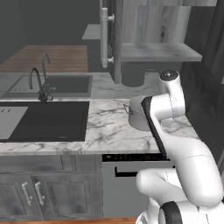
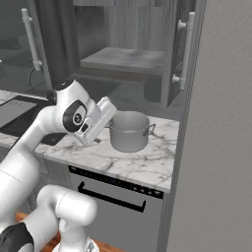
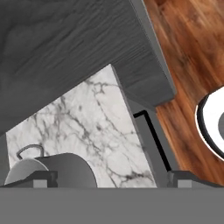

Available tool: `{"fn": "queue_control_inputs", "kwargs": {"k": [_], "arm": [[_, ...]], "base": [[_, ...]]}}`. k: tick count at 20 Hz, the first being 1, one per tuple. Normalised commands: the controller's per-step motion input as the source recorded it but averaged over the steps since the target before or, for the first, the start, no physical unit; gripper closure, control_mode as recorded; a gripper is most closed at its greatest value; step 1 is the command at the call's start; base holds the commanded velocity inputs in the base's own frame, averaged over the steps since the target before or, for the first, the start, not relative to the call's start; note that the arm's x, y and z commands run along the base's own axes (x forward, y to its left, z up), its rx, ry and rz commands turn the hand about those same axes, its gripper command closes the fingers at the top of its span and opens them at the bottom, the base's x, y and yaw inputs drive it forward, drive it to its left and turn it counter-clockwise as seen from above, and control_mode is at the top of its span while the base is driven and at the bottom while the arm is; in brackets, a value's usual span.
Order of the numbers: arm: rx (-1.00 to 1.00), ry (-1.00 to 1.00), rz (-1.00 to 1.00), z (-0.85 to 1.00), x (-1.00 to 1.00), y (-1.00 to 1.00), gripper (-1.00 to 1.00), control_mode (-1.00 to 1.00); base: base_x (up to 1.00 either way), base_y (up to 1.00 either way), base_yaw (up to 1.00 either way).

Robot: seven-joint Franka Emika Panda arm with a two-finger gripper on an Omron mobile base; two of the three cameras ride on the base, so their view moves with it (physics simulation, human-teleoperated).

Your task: Pick the kettle from the cabinet and place it on a stove burner. Then pick the pot from the counter and place it on another stove burner. Finally, turn both burners on.

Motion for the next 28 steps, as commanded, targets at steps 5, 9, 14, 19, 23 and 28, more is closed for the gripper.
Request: {"fn": "queue_control_inputs", "kwargs": {"k": [5, 9, 14, 19, 23, 28], "arm": [[0.04, 0.0, 0.0, -0.13, 0.21, 0.05, -1.0, -1.0], [0.02, 0.0, 0.0, -0.1, 0.19, 0.03, -1.0, -1.0], [0.02, 0.0, 0.0, -0.12, 0.21, 0.01, -1.0, -1.0], [0.02, 0.0, 0.0, -0.11, 0.23, 0.02, -1.0, -1.0], [0.01, 0.0, 0.0, -0.15, 0.23, 0.01, -1.0, -1.0], [0.01, 0.0, 0.0, -0.16, 0.25, 0.01, -1.0, -1.0]], "base": [[0.0, 0.0, 0.0], [0.0, 0.0, 0.0], [0.0, 0.0, 0.0], [0.0, 0.0, 0.0], [0.0, 0.0, 0.0], [0.0, 0.0, 0.0]]}}
